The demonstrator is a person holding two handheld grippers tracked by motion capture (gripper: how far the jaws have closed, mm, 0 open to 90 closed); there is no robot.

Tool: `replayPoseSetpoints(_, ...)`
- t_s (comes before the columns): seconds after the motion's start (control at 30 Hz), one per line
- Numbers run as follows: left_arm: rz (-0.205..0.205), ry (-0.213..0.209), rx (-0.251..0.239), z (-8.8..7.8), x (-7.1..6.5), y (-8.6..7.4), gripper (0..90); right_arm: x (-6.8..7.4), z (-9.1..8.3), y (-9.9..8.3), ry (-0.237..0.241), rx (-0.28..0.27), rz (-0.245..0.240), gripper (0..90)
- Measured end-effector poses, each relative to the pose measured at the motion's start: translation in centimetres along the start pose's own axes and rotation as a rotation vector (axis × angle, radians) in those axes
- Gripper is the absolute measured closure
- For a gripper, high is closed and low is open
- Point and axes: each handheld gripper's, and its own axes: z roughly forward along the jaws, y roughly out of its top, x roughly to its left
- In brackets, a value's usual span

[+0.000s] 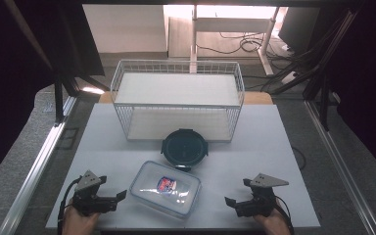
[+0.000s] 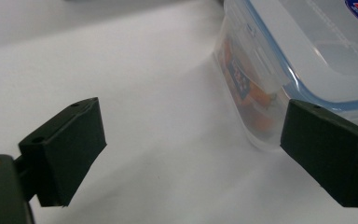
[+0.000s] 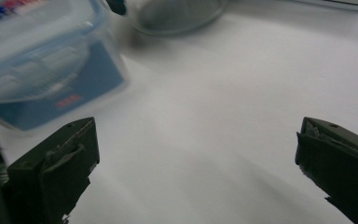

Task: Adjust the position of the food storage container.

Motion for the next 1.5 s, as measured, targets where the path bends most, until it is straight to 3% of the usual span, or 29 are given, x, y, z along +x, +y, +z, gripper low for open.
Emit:
replayPoseSetpoints(0.1, 0.003, 0.001, -0.023, 0.0, 0.1, -0.2, 3.2, -0.1, 0.0, 0.1, -0.028, -0.005, 0.016, 0.0)
replayPoseSetpoints(0.23, -0.017, -0.007, -0.001, 0.1, 0.1, -0.2, 3.6, -0.1, -0.1, 0.2, -0.047, -0.006, 0.018, 0.0)
replayPoseSetpoints(0.6, 0.032, -0.001, -0.007, 0.3, -0.1, -0.2, 3.7, 0.1, -0.2, 0.5, -0.059, -0.006, 0.015, 0.0)
replayPoseSetpoints(0.73, 0.037, 0.0, -0.013, 0.3, -0.1, -0.2, 4.1, 0.2, 0.0, 0.6, -0.064, 0.025, 0.007, 1.0)
replayPoseSetpoints(1.17, 0.046, -0.016, -0.009, 0.4, -0.3, -0.2, 5.3, 0.3, -0.3, 1.0, -0.059, 0.023, 0.009, 14.7)
replayPoseSetpoints(1.37, 0.038, -0.025, -0.009, 0.4, -0.2, -0.2, 5.6, 0.2, -0.3, 1.4, -0.045, 0.021, 0.041, 19.4)
replayPoseSetpoints(1.5, 0.031, -0.045, -0.017, 0.4, -0.1, -0.3, 5.3, 0.1, -0.3, 2.0, -0.052, 0.026, 0.021, 26.1)
